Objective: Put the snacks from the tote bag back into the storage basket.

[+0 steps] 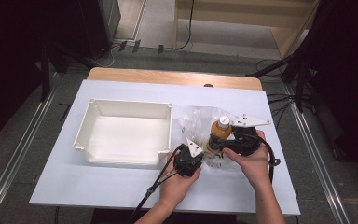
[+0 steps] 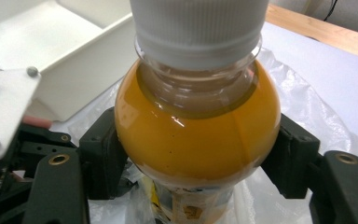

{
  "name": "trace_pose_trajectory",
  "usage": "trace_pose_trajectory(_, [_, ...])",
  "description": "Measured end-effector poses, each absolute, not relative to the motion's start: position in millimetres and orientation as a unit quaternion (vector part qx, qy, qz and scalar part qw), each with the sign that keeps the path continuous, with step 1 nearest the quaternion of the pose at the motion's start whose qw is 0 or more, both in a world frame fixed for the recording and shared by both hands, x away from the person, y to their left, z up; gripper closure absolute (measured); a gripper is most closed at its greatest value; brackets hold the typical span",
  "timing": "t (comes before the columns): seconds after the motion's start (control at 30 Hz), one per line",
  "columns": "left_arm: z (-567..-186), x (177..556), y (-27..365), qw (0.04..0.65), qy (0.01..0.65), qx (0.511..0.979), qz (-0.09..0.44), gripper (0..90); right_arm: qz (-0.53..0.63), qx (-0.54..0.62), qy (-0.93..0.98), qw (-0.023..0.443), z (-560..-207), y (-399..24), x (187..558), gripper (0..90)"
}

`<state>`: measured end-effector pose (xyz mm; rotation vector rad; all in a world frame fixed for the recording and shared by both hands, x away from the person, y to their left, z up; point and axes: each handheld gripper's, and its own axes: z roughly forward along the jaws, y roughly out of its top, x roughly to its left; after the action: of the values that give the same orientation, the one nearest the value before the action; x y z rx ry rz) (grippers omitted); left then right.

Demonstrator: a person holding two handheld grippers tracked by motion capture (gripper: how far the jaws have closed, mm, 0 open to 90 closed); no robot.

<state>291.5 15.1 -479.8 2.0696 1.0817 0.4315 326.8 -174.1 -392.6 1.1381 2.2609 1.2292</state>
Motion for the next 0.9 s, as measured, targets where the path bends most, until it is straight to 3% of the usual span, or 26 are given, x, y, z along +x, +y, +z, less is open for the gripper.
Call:
trace_pose_trajectory(0.5, [-479.8,291.2,14.8,0.374,0.423,0.807,0.172,80.3,0.442,0.384,0.793,0.170,-369.0,-174.1,313.0,31.8])
trace_pose_trajectory(0.73, [-475.8,288.8,20.0,0.402,0.413,0.804,0.151,51.2,0.439,0.384,0.795,0.168,-369.6,-173.6,310.3,31.8])
trace_pose_trajectory(0.9, [-471.5,280.2,24.9,0.424,0.407,0.794,0.155,42.0,0.439,0.385,0.794,0.168,-369.9,-174.4,310.4,31.8])
